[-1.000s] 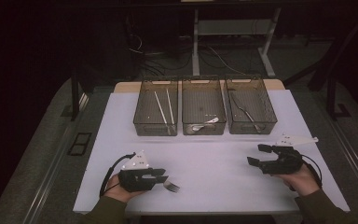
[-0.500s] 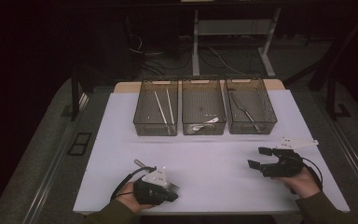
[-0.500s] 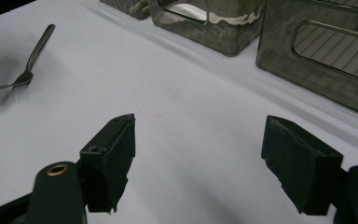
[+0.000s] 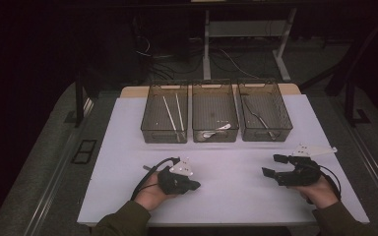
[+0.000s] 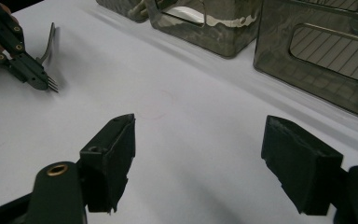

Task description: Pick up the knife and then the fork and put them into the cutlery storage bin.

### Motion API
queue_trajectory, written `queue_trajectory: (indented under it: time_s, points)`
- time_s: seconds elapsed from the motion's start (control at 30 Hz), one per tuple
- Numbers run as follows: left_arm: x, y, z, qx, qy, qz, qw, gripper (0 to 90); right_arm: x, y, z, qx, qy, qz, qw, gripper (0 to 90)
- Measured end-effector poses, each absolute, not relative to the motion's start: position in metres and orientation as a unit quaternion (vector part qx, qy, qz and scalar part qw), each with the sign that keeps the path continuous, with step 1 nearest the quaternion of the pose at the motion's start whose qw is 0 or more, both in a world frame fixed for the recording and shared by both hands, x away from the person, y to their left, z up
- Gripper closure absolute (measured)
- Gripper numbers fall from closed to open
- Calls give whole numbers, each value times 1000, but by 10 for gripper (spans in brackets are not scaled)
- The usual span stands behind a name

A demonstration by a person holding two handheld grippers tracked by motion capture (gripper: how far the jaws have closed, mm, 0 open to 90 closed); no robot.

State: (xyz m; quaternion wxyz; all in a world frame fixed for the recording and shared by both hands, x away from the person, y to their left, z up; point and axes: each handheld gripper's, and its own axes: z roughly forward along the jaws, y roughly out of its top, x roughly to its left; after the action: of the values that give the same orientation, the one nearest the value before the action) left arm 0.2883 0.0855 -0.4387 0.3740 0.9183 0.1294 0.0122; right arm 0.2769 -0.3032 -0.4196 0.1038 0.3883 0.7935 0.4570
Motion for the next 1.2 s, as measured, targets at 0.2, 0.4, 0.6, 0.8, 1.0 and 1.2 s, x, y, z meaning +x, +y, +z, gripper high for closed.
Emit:
queue_trajectory:
  time_s: [0.2, 0.4, 0.6, 0.8, 1.0, 1.2]
  points:
    - [287, 96, -432, 910, 132, 6, 393, 866, 277, -303, -419, 389, 793, 458, 102, 258]
    - [288, 123, -421, 900, 143, 21, 411, 786, 276, -304, -419, 390, 792, 458, 103, 258]
    - [288, 146, -422, 900, 143, 31, 411, 658, 277, -303, -419, 388, 794, 457, 102, 258]
    - [290, 136, -428, 909, 117, 20, 399, 618, 277, -303, -420, 386, 796, 456, 103, 258]
    - [293, 134, -431, 916, 112, 20, 384, 607, 277, -303, -420, 386, 795, 456, 102, 258]
    - [298, 151, -429, 921, 120, 36, 370, 596, 277, -303, -420, 386, 795, 457, 102, 258]
